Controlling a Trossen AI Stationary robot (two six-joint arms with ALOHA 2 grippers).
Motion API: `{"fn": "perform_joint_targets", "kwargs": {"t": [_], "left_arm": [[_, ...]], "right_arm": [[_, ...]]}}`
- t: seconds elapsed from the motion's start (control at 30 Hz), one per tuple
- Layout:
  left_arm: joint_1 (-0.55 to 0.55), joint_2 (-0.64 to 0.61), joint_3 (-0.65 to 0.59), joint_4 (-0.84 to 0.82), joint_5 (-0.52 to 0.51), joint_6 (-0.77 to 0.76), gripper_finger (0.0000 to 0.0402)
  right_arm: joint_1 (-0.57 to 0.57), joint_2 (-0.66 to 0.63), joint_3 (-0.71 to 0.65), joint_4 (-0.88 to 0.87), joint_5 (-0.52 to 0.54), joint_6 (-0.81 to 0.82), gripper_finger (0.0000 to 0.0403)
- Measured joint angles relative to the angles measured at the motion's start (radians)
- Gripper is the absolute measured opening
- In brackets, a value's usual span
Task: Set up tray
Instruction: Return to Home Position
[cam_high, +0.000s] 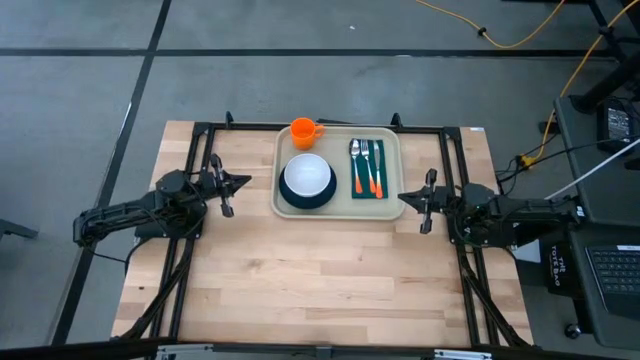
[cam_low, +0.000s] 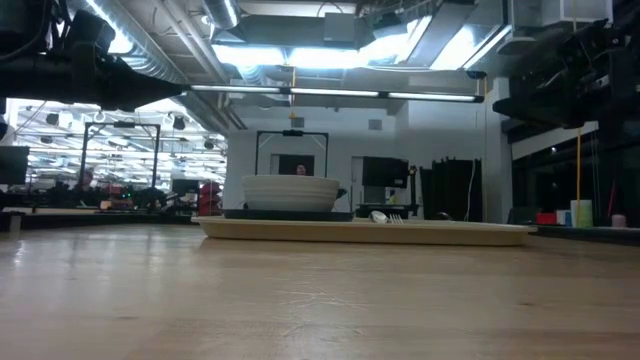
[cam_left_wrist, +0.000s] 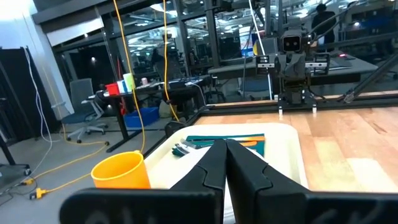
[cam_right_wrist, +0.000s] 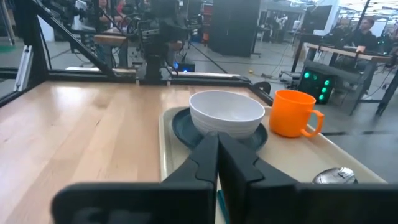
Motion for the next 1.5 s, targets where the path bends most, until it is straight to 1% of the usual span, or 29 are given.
{"fn": "perform_joint_targets", "kwargs": {"t": [0.1,0.2,0.47,0.83,1.0,1.1,1.23,1.4,1.5], "left_arm": [[0.0,0.0,0.0,0.0,0.0,0.0,0.0007],[0.0,0.0,0.0,0.001,0.0,0.0,0.0007],[0.0,0.0,0.0,0.002,0.0,0.0,0.0004],[0.0,0.0,0.0,0.002,0.0,0.0,0.0005],[0.0,0.0,0.0,0.002,0.0,0.0,0.0004],[0.0,0.0,0.0,0.002,0.0,0.0,0.0002],[0.0,0.0,0.0,0.002,0.0,0.0,0.0004],[0.0,0.0,0.0,0.002,0.001,0.0,0.0005],[0.0,0.0,0.0,0.002,0.0,0.0,0.0002]], "right_arm": [[0.0,0.0,0.0,0.001,0.0,0.007,0.0011],[0.0,0.0,0.0,0.002,0.0,0.056,0.0011],[0.0,0.0,0.0,0.002,0.0,0.137,0.0025],[0.0,0.0,0.0,0.003,0.0,0.134,0.0012],[0.0,0.0,0.0,0.003,0.0,0.129,0.0017],[0.001,-0.002,0.0,0.003,0.0,0.08,0.0021],[0.001,-0.002,0.0,0.004,-0.002,0.079,0.0023],[0.007,-0.028,0.0,-0.002,-0.066,0.038,0.0023],[0.029,-0.066,0.0,-0.014,-0.07,0.026,0.0023]]}}
